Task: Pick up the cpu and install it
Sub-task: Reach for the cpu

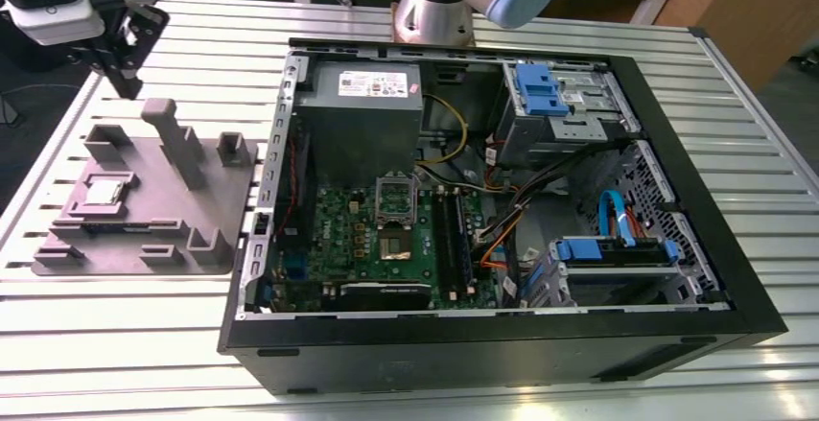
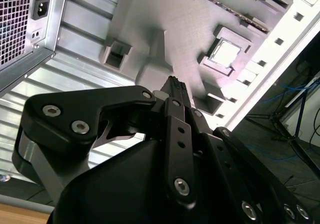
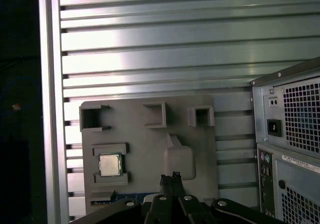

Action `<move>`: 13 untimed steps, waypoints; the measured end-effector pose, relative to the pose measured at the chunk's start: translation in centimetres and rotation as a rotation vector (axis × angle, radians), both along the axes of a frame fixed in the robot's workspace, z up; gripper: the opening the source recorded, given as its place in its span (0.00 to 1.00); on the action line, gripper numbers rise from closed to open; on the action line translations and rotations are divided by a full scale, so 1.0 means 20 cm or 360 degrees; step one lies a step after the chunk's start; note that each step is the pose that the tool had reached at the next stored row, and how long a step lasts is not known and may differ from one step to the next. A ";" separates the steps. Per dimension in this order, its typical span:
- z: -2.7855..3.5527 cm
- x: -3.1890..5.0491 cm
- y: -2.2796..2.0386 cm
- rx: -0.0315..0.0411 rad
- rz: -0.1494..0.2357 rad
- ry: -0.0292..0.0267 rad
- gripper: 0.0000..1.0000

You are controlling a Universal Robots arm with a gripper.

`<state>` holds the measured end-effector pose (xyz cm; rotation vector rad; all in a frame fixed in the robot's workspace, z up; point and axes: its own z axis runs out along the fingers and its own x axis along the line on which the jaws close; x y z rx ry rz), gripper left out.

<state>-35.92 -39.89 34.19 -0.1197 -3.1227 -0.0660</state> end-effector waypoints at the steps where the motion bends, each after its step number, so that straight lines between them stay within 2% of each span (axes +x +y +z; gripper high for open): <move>1: 0.000 -0.002 0.000 0.0000 0.0000 0.00001 0.10; 13: -0.002 -0.021 0.000 0.0000 0.0000 0.00000 0.10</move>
